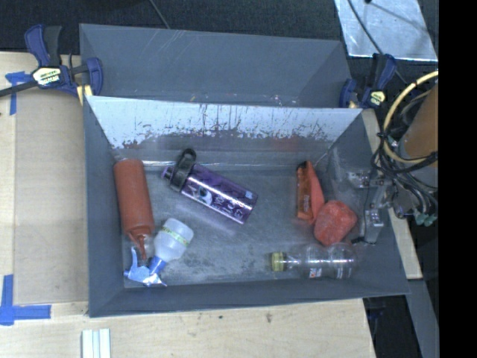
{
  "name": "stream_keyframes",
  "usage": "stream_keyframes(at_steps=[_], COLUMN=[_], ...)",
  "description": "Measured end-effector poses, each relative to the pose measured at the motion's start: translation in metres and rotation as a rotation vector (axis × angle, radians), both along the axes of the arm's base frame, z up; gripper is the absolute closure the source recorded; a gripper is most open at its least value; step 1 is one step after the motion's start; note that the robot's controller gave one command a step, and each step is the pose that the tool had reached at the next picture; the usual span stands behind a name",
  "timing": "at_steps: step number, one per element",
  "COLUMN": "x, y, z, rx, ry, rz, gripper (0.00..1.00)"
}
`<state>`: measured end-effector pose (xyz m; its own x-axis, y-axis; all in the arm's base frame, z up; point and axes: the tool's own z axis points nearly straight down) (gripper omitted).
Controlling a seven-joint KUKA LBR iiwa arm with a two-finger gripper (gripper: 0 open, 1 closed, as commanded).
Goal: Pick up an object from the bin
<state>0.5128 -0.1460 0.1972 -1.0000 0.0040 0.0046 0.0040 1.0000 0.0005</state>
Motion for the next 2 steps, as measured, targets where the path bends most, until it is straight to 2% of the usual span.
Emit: stream_keyframes(at_steps=[1, 2], x=[0.002, 0.017], y=[0.001, 0.003], z=[0.004, -0.023], rx=[-0.002, -0.001], ry=[-0.008, -0.008], rz=[0.003, -0.064], gripper=[0.00, 0.00])
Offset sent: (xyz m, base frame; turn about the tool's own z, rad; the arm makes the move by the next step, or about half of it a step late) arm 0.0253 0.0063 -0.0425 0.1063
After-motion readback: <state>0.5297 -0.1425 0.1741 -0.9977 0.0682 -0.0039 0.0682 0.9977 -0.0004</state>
